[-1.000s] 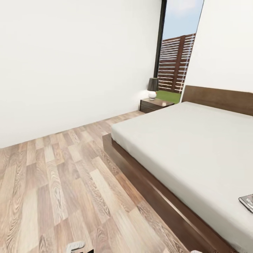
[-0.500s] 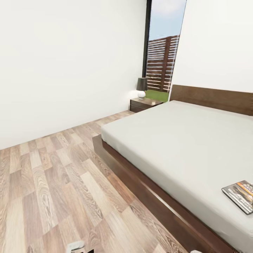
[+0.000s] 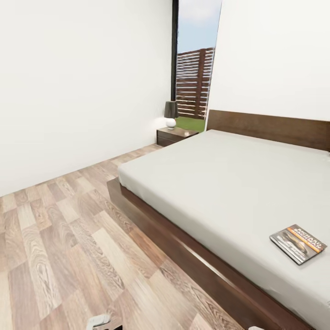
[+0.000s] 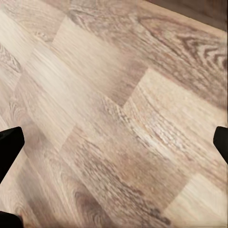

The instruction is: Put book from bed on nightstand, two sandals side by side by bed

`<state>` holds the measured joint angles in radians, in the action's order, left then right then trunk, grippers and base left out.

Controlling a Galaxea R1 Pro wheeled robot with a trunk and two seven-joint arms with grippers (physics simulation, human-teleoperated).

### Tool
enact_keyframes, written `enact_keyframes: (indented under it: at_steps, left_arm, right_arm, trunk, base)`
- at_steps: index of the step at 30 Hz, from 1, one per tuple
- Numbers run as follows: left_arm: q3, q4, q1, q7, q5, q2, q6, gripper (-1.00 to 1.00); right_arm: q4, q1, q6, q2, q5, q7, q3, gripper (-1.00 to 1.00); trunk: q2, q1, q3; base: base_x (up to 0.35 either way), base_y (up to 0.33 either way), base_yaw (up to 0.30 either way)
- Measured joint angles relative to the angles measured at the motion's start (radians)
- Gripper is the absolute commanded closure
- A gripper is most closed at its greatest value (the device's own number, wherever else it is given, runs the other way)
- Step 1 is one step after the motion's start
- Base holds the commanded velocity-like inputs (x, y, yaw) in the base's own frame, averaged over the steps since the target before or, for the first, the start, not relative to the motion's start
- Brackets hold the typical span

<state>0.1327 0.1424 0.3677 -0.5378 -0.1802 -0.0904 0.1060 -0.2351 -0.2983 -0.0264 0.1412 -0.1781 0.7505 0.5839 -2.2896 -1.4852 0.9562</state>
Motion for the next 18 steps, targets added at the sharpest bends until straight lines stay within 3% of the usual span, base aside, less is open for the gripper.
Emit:
enact_keyframes:
  at_steps: [18]
  left_arm:
    - [0.0,0.0,0.0,0.0,0.0,0.0,0.0,-1.0]
  right_arm:
    - [0.0,0.0,0.0,0.0,0.0,0.0,0.0,-1.0]
  trunk:
    - [0.0,0.0,0.0]
  base:
    - [0.0,0.0,-0.2]
